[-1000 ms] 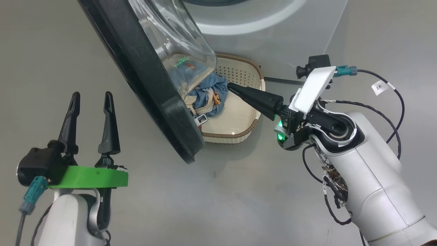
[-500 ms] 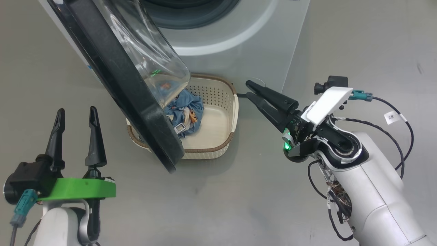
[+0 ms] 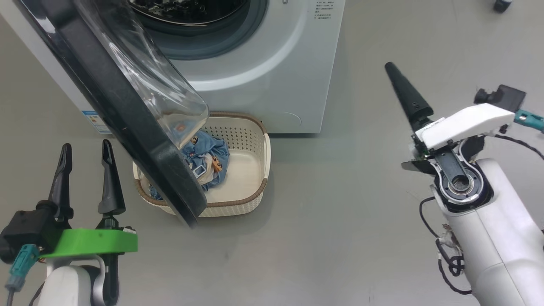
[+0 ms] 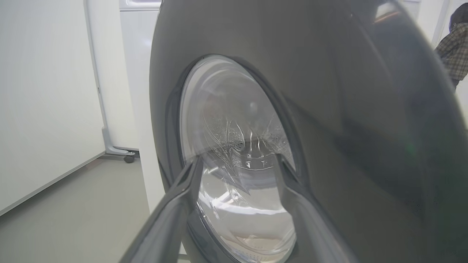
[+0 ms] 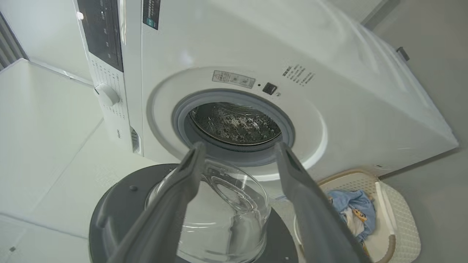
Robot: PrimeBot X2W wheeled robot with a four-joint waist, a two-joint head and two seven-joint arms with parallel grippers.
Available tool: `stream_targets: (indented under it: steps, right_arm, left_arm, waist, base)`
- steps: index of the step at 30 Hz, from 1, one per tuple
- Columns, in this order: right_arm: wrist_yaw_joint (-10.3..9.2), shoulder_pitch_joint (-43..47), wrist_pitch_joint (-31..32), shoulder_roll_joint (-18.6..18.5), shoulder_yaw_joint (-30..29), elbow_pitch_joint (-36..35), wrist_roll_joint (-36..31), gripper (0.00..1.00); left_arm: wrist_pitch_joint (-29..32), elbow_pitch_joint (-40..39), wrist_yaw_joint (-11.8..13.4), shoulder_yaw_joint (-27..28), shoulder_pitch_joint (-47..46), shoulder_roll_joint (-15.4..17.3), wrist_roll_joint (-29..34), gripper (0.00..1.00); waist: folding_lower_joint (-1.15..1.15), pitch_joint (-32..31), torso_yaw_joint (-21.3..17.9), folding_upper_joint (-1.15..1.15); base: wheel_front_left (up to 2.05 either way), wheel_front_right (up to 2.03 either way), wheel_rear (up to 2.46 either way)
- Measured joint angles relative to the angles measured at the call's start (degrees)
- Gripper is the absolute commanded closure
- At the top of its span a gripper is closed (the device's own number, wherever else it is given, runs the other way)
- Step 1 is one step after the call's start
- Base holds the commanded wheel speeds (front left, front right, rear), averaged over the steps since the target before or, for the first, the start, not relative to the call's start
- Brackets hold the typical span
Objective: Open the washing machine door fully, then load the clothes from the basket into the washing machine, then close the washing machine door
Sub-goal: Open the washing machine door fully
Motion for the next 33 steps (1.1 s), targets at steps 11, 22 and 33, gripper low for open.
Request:
stream_targets:
  steps: [11, 22, 33]
  right_arm:
    - [0.31, 0.8, -18.1, -9.1, 0.2, -1.9, -23.9, 0.00]
    - [-2.89, 7.3, -23.0, -13.5, 2.4, -2.3, -41.9, 0.00]
    - [-8.46, 16.9, -22.4, -11.0, -2.3, -5.9, -50.8, 0.00]
  left_arm:
    - [0.0, -0.6, -0.5, -0.2, 0.6, 0.0, 0.0, 0.00]
    - [0.0, -0.4, -0.5, 0.3, 2.1, 0.0, 0.4, 0.00]
    - [0.0, 0.1, -0.8, 0.2, 4.2, 0.1, 0.8, 0.00]
  waist:
    - [0.00, -0.7, -1.4, 0.00]
    - [0.00, -2.3, -2.1, 0.00]
    - [0.00, -3.8, -3.4, 0.00]
  base:
    - [0.00, 0.00, 0.00]
    - [0.00, 0.00, 0.00]
    - [0.00, 0.00, 0.00]
